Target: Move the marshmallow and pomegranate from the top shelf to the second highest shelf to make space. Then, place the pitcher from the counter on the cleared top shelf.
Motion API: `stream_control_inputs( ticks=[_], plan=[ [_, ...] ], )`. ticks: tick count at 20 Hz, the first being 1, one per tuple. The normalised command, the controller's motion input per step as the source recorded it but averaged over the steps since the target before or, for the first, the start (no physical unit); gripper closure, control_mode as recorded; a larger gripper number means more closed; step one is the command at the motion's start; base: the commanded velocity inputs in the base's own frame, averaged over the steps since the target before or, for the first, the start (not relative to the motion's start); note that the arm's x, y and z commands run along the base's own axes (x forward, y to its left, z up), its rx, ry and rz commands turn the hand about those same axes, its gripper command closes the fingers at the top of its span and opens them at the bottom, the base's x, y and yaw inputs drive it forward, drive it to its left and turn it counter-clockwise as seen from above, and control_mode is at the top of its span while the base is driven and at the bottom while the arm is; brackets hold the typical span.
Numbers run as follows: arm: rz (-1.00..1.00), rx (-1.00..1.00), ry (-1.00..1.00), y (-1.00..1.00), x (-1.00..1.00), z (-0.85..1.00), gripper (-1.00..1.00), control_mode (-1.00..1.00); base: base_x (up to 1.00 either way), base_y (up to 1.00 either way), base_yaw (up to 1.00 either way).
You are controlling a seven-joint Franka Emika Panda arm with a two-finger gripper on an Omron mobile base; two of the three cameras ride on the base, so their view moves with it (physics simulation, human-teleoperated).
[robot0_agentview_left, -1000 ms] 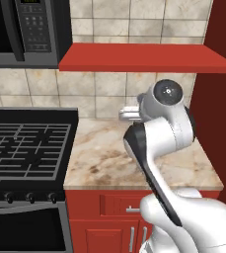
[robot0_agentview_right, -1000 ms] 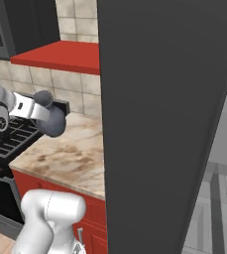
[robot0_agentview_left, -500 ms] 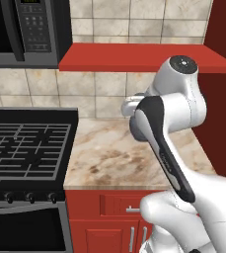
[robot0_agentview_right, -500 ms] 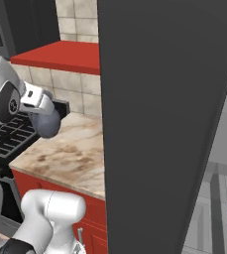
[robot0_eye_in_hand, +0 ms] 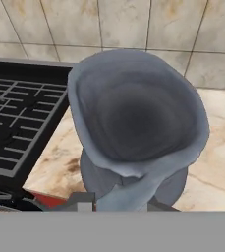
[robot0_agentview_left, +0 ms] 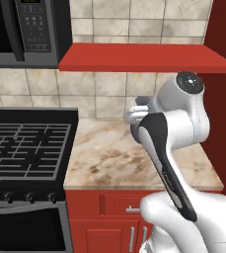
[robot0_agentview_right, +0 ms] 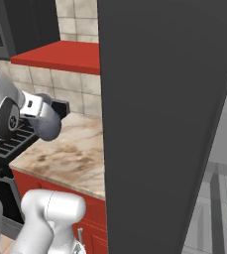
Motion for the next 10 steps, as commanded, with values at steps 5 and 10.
stream_control_inputs(
  ticks=[5, 10],
  plan=[
    [0.08, 0.01, -0.13, -0.13, -0.02, 0.00, 1.00, -1.00, 0.00, 0.00, 0.00],
    [0.11, 0.00, 0.00, -0.08, -0.05, 0.00, 1.00, -1.00, 0.00, 0.00, 0.00]
  ],
)
